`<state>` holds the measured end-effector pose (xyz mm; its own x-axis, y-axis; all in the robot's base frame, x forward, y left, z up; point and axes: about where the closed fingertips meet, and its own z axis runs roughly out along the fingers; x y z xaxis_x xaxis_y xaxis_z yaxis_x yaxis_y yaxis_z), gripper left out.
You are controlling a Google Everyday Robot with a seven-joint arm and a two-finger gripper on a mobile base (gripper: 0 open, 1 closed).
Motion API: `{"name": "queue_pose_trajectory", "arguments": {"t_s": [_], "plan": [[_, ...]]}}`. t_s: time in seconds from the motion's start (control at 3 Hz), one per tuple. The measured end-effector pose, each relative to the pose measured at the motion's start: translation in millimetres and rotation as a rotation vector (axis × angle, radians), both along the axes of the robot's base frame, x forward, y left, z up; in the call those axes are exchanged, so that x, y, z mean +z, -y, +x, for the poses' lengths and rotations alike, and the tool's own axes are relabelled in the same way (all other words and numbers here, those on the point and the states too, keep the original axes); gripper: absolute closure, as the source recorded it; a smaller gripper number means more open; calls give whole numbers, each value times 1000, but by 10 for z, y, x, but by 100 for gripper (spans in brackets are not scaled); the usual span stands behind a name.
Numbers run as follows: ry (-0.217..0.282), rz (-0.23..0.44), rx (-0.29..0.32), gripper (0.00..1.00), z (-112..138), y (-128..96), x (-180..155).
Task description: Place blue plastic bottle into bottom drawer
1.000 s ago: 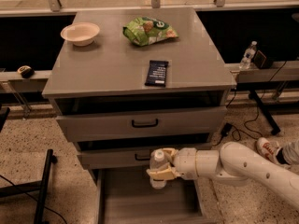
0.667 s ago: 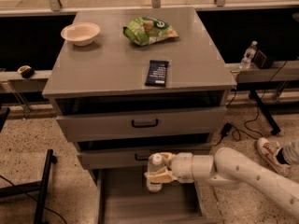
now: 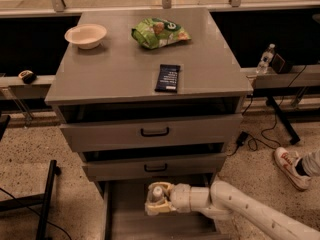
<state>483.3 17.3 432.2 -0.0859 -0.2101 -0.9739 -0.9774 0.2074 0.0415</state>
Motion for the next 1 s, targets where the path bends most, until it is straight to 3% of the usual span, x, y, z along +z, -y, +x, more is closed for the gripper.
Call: {"name": "queue_pose_trajectory", "arguments": {"t_s": [0.67,1.0], "plan": [[40,-111,87,100,-227,-337,-891],[40,-111,87,100,-227,-337,-892]]}}
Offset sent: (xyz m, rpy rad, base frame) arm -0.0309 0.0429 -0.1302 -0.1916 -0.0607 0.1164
